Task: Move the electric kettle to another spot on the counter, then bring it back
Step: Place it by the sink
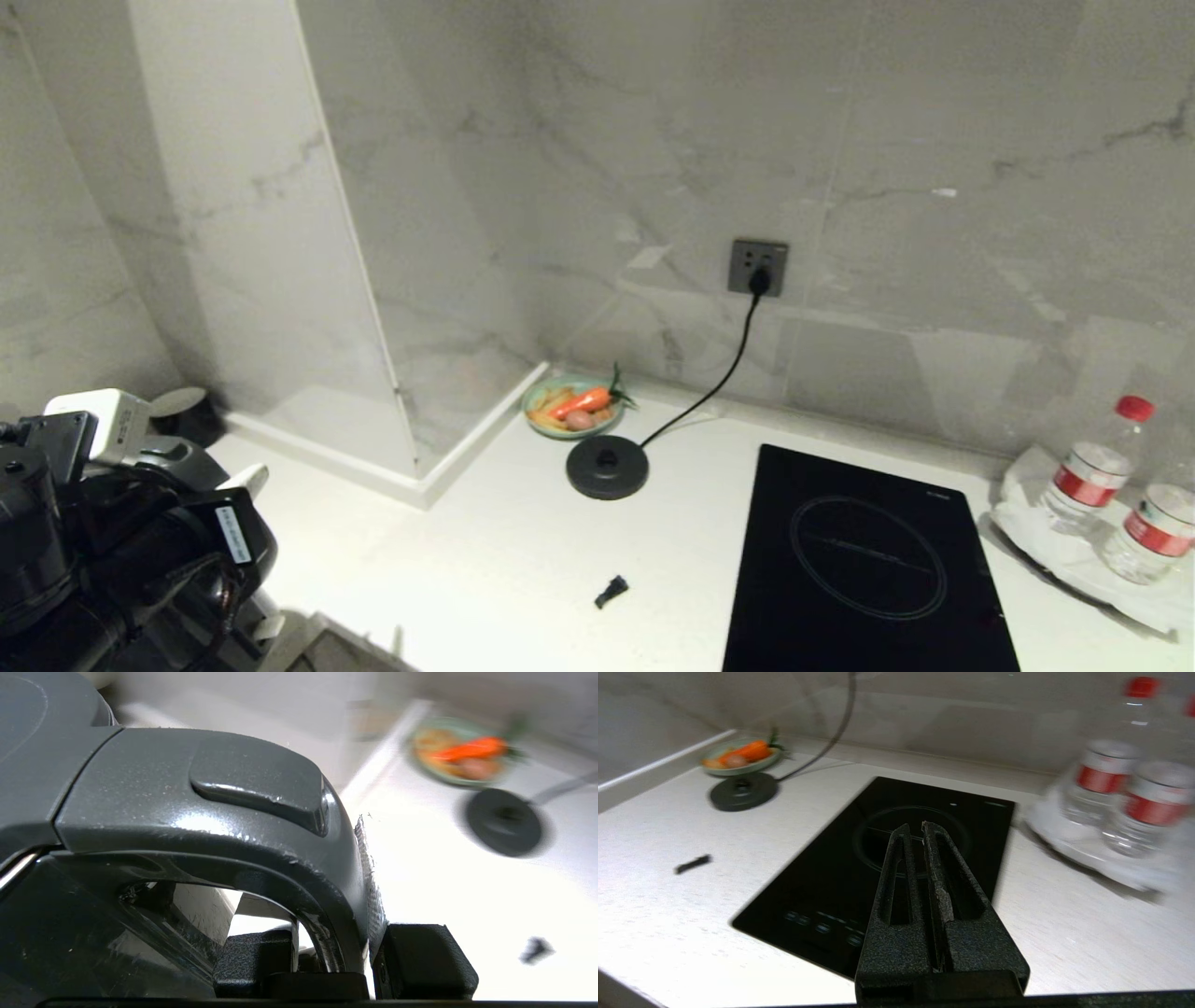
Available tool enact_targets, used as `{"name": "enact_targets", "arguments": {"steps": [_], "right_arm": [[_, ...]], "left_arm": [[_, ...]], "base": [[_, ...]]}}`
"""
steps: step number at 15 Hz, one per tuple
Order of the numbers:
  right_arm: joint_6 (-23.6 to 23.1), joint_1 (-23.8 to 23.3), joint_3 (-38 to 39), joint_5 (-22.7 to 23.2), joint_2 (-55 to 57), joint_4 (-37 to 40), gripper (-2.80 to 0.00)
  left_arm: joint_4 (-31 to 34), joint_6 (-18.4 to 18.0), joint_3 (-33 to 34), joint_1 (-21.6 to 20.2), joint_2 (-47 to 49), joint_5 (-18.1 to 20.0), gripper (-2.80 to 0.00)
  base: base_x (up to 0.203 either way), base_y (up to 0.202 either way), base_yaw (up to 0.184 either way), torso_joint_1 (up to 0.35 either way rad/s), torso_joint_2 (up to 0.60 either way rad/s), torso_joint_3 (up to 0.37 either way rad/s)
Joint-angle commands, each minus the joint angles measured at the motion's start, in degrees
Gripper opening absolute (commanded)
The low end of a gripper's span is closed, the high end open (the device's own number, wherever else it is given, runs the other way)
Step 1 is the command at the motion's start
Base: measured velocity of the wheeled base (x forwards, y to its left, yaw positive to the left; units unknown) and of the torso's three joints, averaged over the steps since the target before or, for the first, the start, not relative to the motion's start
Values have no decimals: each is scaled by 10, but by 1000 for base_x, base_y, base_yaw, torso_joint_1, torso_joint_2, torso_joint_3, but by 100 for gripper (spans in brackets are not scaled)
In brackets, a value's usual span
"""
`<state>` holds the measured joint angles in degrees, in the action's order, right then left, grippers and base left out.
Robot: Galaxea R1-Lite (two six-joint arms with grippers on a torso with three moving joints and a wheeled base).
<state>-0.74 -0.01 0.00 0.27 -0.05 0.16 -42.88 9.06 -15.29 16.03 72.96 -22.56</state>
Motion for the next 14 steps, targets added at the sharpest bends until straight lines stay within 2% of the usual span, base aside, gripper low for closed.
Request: {"name": "enact_targets", "arguments": {"steps": [1, 14], "right_arm": [[0, 0, 0, 0, 0, 0, -280], [0, 0, 0, 0, 0, 0, -280]], "left_arm": [[-3, 1, 1, 0, 3, -1, -280], [-3, 1, 3, -1, 9, -1, -280]], "base": [[0, -9, 169, 7, 12, 2], [-3, -9, 170, 2, 2, 2]]}}
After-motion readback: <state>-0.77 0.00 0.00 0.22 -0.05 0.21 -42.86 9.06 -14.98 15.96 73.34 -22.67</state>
